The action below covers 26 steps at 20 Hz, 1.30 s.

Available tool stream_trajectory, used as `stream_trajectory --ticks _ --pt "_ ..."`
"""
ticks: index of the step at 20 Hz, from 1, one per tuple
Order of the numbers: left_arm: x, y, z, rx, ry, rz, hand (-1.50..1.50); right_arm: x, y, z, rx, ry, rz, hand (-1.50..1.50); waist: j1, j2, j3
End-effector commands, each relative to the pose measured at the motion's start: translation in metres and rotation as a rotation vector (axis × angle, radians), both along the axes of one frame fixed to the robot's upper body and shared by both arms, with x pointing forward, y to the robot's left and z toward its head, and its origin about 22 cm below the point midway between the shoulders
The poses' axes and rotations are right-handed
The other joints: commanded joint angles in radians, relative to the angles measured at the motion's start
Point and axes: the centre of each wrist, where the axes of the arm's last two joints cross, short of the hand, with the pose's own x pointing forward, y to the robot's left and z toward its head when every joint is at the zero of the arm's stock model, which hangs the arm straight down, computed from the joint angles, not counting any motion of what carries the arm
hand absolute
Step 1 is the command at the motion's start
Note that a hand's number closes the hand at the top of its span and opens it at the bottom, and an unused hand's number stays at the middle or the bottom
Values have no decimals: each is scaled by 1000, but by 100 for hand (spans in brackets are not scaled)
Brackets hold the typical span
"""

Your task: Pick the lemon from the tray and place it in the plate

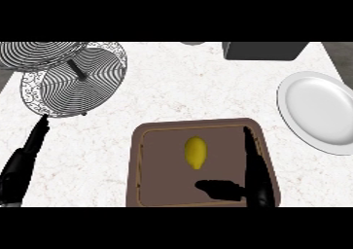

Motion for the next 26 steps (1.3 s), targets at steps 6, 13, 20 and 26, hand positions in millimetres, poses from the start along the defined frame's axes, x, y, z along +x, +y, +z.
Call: stream_trajectory --ticks 6,13,20,26 --pt "7 -6 14 -11 -7 16 0 32 31 32 -79 143 109 -150 -8 0 6" --pt "-1 -6 -4 -11 -7 3 0 45 35 15 -37 169 179 -150 -6 1 6" --pt "-5 10 5 1 -7 12 0 39 21 -10 -58 214 156 -150 -9 0 6" --pt "-5 -6 2 -14 0 2 0 52 48 -26 -39 230 176 -150 -9 0 6"
